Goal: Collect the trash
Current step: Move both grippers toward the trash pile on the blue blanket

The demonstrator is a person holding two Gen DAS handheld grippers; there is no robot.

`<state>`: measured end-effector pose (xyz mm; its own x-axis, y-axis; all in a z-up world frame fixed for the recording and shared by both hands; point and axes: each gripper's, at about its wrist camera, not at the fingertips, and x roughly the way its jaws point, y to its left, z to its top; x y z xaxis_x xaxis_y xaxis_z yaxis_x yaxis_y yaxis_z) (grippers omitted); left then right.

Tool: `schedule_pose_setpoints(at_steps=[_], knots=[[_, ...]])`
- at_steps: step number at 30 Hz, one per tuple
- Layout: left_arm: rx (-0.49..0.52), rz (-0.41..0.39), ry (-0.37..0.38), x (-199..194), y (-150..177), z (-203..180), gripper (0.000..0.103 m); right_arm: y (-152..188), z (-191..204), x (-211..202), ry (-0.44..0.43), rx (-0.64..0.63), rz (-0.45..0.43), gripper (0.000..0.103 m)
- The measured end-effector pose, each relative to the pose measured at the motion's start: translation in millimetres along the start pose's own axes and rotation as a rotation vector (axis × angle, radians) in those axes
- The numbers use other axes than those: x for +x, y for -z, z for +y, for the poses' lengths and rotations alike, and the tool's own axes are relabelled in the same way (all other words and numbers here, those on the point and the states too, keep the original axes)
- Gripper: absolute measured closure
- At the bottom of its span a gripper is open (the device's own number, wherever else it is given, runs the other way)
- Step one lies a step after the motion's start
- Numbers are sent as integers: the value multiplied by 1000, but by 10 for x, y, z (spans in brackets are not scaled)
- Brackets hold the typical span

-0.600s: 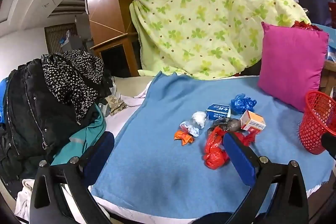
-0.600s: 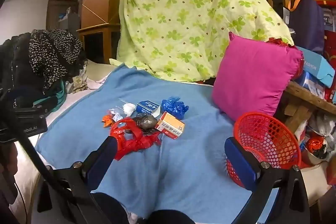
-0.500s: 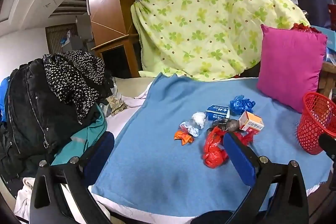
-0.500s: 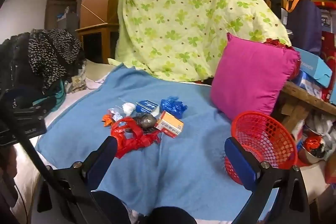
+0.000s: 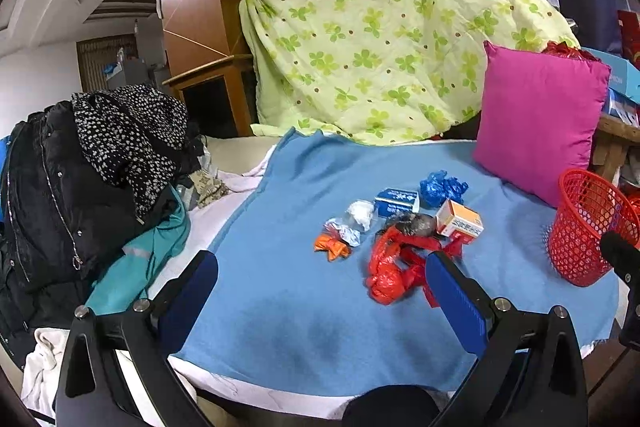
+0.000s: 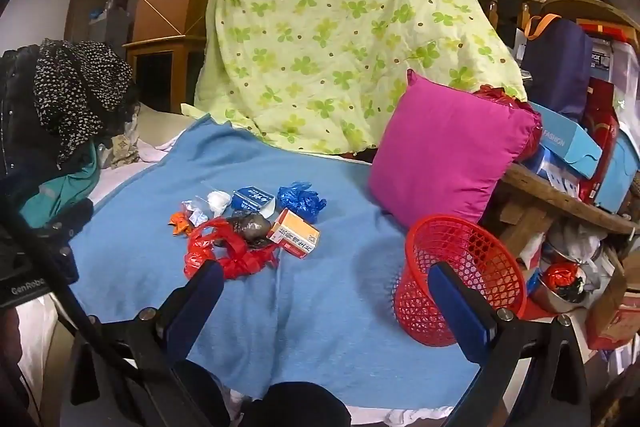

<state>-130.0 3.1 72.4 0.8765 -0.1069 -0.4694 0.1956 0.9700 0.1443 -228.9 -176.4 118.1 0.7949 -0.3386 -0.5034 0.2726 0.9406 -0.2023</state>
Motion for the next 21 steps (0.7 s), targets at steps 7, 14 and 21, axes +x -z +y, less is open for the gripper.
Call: schedule_pose_setpoints(at_steps=[7, 14, 21], knots=[[3, 42, 17, 62, 73, -56, 0, -42, 51, 156, -8, 3, 23, 0], [-14, 66, 16, 134, 143, 18, 0, -3, 85, 220, -13, 7, 35, 0], [-21, 85, 10, 207, 204, 94, 0, 21, 146, 288, -18, 3, 47, 0]])
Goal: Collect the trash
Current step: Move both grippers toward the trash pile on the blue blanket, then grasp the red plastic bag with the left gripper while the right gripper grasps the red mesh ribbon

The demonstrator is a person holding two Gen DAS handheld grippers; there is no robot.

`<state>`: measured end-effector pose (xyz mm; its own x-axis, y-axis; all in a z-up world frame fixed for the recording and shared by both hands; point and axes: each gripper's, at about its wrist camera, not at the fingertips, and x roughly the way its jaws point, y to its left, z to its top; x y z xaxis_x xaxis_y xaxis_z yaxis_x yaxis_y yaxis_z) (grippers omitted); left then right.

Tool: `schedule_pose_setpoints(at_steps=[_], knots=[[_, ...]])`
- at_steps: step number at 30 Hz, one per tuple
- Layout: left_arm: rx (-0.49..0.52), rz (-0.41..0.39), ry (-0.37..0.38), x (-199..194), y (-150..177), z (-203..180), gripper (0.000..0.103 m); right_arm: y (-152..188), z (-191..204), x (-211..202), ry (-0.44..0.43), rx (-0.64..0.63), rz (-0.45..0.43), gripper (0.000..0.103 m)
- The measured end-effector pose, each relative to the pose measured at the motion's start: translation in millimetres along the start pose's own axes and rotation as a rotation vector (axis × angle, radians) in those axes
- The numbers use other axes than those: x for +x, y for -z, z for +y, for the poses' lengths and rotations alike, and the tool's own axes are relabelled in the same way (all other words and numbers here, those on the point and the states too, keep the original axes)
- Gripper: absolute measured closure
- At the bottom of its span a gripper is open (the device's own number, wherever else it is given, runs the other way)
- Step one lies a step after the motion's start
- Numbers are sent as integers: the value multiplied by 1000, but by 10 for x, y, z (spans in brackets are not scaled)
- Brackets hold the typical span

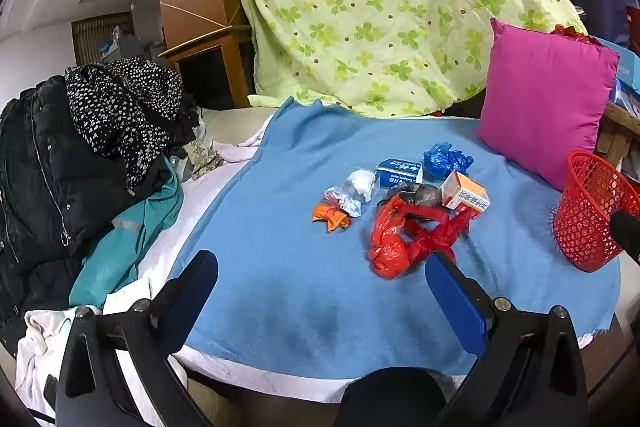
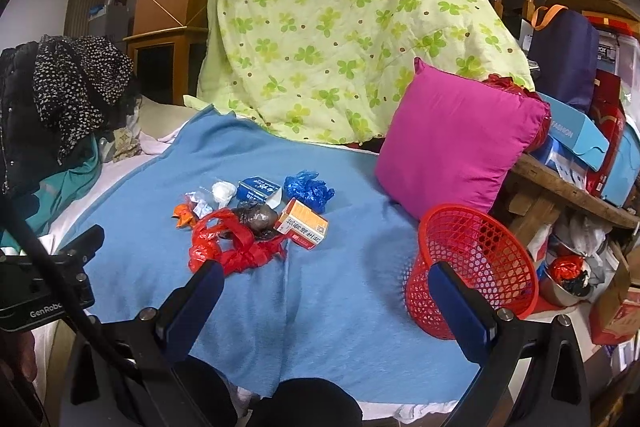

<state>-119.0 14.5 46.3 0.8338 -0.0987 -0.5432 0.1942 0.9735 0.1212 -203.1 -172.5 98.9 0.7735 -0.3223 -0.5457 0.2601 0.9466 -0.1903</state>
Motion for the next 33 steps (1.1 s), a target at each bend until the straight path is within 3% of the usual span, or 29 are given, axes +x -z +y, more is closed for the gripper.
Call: schedule_pose_setpoints(at_steps=[9, 14, 21, 25, 33], knots=[[-40, 72, 16, 272, 119, 151, 0, 38, -39, 222, -77, 58, 52, 0], [-85, 148, 42, 580, 209, 286, 0, 47, -11, 603, -198, 114, 110, 0], [-114, 217, 50, 963, 334, 441, 0, 141, 92, 1696, -398, 288, 295, 2], [-139, 244, 78, 1119, 337, 497, 0, 228, 164, 2370, -457, 420, 430, 25], [-142, 281, 163, 1428, 229, 385, 1, 381, 306, 3116, -543, 611, 594, 27]])
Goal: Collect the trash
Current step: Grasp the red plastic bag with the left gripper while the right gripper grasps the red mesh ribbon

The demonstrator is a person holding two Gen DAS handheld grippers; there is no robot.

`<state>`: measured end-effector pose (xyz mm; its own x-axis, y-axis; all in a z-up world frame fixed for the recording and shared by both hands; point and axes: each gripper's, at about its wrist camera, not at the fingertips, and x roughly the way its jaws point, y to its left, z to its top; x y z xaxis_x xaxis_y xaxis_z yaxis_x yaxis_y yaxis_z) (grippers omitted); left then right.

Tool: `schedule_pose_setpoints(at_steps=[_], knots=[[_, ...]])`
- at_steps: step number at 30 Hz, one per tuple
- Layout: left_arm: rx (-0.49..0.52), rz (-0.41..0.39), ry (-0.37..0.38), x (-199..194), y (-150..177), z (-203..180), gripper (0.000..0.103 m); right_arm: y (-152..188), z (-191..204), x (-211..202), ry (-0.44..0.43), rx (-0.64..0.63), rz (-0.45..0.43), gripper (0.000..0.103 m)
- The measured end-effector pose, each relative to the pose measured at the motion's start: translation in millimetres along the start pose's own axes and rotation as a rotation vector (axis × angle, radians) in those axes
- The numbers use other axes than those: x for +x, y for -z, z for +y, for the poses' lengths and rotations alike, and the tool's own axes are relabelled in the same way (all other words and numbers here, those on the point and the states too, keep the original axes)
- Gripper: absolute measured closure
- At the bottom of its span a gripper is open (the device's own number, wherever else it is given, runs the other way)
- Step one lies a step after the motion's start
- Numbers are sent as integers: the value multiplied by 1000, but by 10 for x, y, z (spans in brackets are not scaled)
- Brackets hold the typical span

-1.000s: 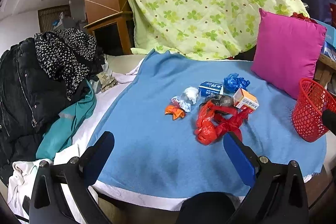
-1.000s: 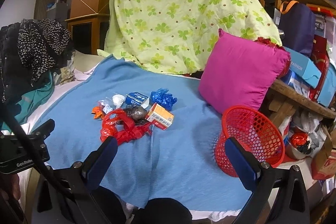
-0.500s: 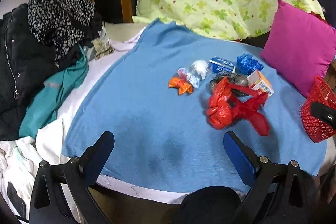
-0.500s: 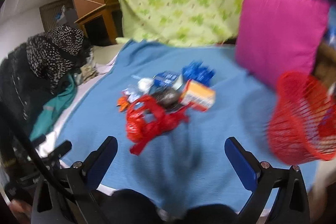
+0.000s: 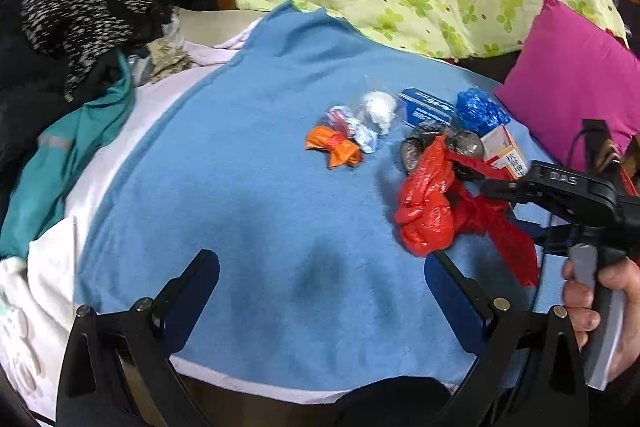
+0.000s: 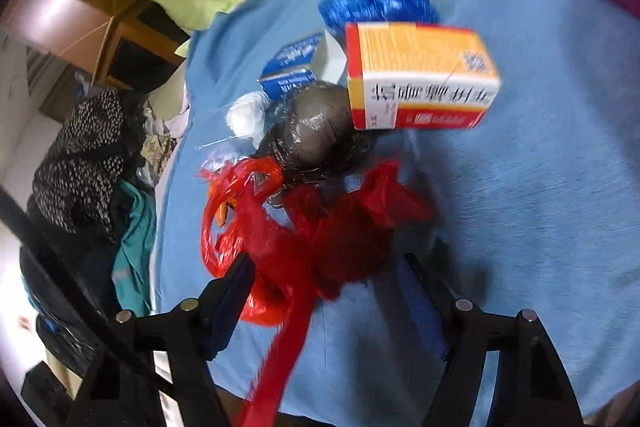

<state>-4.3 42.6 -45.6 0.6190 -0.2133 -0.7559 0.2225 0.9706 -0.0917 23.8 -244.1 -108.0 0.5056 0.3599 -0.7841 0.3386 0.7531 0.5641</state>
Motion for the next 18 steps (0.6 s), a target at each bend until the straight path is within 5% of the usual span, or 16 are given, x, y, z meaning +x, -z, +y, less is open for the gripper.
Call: schedule_pose_setpoints(at_steps=[2, 5, 14, 18], knots=[[11, 4, 29, 57, -48, -49, 2, -26, -10, 106, 10, 11, 23, 33], [40, 20, 76, 173, -119, -167, 12, -51, -80, 193, 7, 42, 30, 58], [99, 127, 213, 694, -273, -646, 20, -60, -86, -323, 5, -71, -142, 63], [103, 199, 202, 971, -272, -762, 48, -23, -42, -638, -8, -132, -235, 63]])
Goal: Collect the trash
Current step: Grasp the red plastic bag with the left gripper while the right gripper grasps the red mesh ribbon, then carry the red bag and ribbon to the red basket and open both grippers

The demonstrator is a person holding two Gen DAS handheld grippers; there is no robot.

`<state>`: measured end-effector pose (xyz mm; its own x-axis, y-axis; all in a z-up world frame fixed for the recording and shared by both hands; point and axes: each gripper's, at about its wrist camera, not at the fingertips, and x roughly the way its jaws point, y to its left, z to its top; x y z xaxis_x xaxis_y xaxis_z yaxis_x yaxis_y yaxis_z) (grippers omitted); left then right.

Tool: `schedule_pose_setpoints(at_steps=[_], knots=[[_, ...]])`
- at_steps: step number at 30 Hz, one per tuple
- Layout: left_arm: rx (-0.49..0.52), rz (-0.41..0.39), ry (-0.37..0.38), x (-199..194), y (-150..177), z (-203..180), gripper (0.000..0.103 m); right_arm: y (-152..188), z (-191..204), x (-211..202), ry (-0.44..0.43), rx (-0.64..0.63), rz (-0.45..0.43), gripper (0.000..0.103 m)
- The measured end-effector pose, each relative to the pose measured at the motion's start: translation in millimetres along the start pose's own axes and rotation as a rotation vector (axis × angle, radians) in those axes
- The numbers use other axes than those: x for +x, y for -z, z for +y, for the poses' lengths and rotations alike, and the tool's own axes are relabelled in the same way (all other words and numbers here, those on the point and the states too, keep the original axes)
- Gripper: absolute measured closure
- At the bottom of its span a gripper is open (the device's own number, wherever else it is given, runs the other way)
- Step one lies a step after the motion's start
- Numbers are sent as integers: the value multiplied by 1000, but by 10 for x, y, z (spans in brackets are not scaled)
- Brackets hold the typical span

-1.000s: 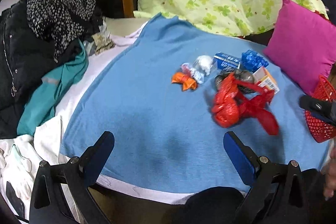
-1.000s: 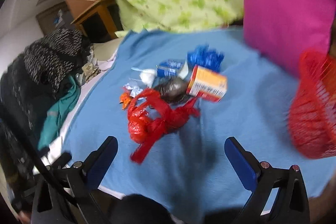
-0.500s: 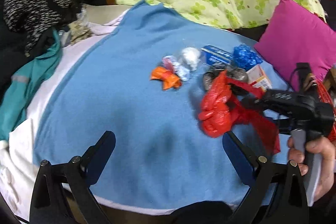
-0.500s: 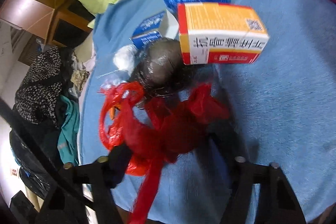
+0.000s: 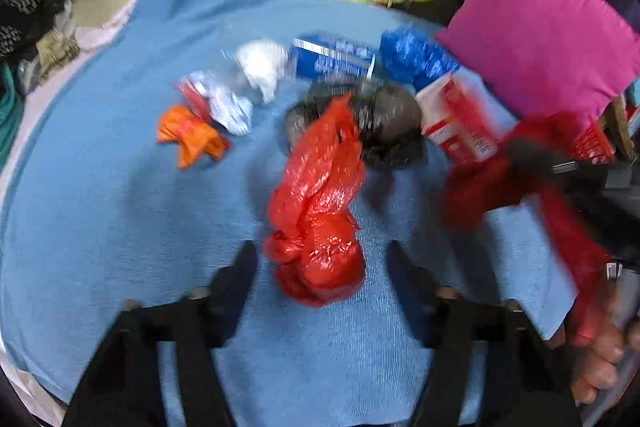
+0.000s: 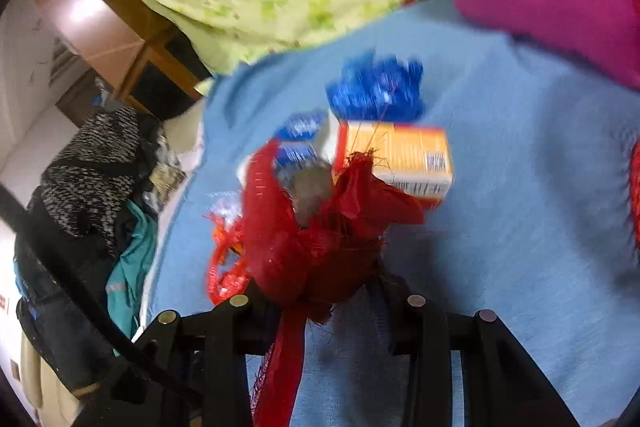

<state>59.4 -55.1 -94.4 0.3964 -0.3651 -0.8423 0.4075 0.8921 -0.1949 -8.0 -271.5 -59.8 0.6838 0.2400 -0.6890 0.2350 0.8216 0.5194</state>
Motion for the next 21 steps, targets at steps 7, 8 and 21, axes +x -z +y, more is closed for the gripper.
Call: schedule_pose_setpoints(at_steps=[7, 8, 21], knots=[[-3, -52, 14, -89, 30, -84, 57, -94, 37, -780, -34, -92, -253, 63], [17, -69, 7, -150, 17, -133, 58, -99, 25, -889, -34, -97, -288, 63], [327, -212, 250, -974, -307, -1787, 58, -129, -770, -2221, 189, 9, -652, 62]])
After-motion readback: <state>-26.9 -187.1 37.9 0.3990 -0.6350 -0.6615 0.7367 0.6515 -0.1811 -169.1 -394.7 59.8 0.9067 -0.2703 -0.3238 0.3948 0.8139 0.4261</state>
